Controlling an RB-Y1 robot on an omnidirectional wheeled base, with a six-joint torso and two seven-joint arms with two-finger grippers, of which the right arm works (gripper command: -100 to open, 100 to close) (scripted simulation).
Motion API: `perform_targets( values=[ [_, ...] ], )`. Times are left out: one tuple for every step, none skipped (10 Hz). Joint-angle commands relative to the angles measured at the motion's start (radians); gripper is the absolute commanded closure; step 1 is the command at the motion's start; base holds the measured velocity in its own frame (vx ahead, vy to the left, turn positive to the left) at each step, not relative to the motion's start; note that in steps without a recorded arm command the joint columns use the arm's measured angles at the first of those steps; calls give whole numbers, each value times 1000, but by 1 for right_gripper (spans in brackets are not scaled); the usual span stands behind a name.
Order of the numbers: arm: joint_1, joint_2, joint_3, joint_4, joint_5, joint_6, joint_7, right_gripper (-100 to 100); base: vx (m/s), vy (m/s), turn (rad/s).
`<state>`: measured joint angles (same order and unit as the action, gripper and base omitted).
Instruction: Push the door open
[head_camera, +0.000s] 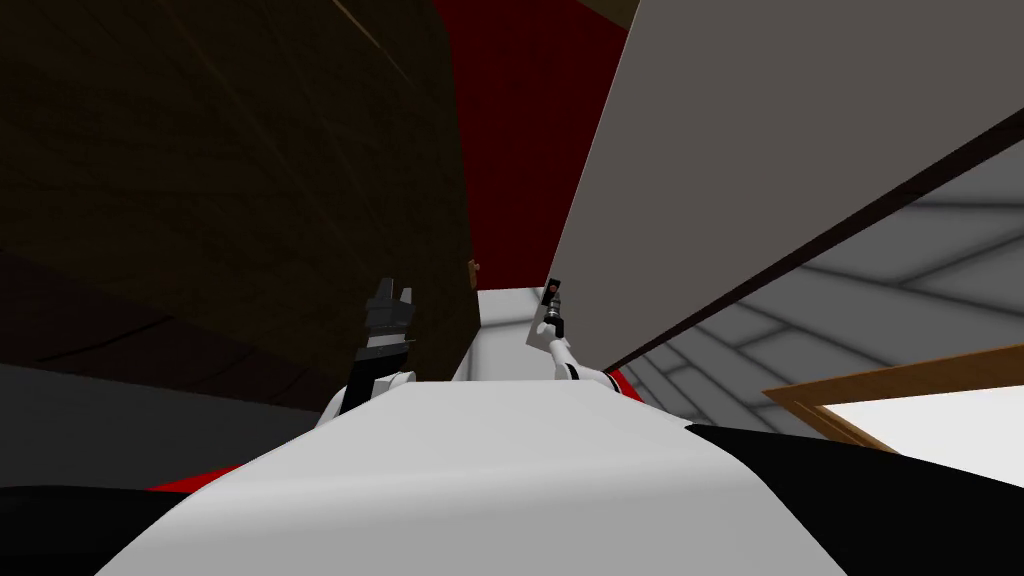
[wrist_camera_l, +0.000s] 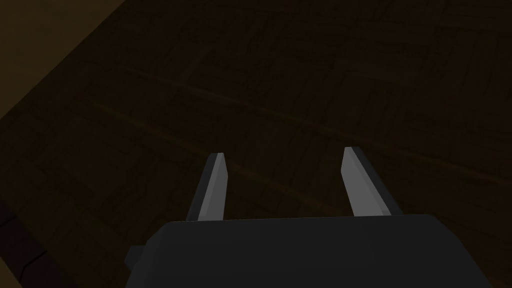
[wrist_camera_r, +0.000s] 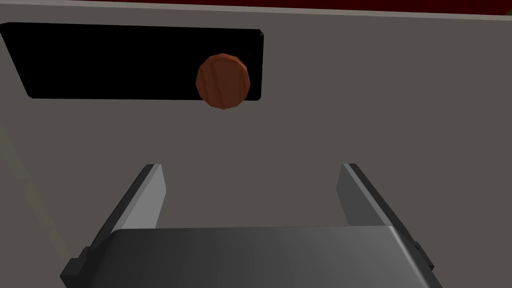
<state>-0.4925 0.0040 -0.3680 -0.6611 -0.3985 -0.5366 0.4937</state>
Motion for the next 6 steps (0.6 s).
perform_targets(
  values=[
    [5, -26, 0, 1, 1, -9, -4, -100, 108, -17, 36],
    [8, -35, 0, 1, 1, -13, -6, -100, 191, -94, 38],
    [11, -40, 1, 2, 1, -18, -8, -100, 220, -126, 40],
    [14, -42, 1, 2, 2, -24, -10, -100, 216, -65, 42],
    [17, -40, 1, 3, 2, -29, -12, -100, 217, -47, 26],
    [21, -31, 1, 3, 3, -36, -15, -100, 218, -69, 46]
  ],
)
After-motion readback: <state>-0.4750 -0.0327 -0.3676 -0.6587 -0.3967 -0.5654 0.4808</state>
